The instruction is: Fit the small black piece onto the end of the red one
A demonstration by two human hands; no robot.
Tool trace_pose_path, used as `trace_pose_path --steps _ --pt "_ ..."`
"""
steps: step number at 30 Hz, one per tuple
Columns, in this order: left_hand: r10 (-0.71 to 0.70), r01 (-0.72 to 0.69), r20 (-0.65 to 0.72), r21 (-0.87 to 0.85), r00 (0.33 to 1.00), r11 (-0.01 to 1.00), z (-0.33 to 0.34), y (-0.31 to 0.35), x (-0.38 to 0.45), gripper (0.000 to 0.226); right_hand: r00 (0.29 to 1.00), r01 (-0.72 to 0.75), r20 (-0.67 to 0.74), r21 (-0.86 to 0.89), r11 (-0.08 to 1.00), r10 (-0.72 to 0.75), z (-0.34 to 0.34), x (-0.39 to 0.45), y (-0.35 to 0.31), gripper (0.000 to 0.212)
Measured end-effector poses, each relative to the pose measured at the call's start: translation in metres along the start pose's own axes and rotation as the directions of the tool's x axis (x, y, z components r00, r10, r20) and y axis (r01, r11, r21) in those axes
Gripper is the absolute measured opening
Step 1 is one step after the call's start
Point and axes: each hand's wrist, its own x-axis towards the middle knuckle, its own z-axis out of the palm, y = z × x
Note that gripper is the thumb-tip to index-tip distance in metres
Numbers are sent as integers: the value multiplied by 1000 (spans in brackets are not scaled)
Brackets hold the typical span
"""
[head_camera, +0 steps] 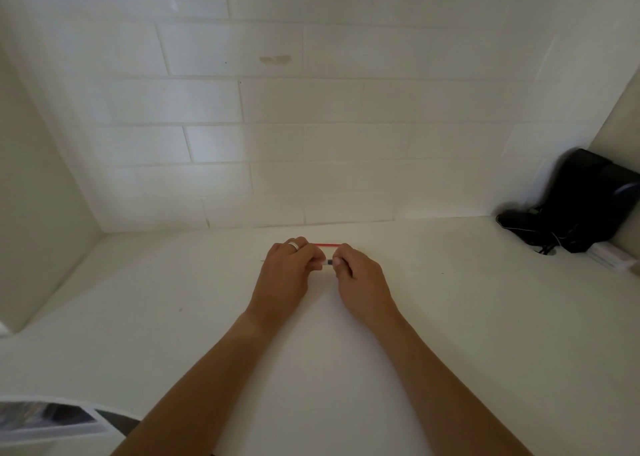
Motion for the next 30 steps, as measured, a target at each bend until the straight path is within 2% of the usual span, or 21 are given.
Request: trace_pose_path --steps 9,16,17,19,21,22,24,26,28,30 --pt "11 -11 -19 8 1000 1000 -2 4 1 24 1000 -10 12 12 1000 10 0 -1 -1 22" --pt "34 -31 -64 35 997 999 1 3 0 18 1000 -15 -9 27 1000 15 0 -1 -2 20" --pt "38 -36 -76 39 996 999 1 4 1 16 998 -13 -55 54 998 16 0 -2 -4 19" --pt "47 -42 -110 48 993 998 0 5 1 13 970 3 -241 62 998 13 -4 -3 -7 14" --pt "56 -49 -153 48 987 998 -1 6 1 8 901 -40 -434 -83 996 0 -9 -3 -3 10" --pt "63 -56 -173 47 983 997 -2 6 1 6 880 -93 -475 -180 979 -4 -12 -2 2 14" --pt "77 -69 -197 45 977 997 -3 6 2 6 902 -167 -432 -330 929 9 -13 0 14 30" --pt "87 -82 -205 33 975 996 -4 7 2 9 950 -165 -311 -418 893 30 -10 2 21 37" --pt "95 -93 -208 22 974 995 -5 8 1 16 975 -138 -220 -463 875 38 -5 3 23 33" --pt "98 -98 -222 12 970 995 -6 9 1 17 977 -123 -214 -467 876 22 -4 4 21 25"
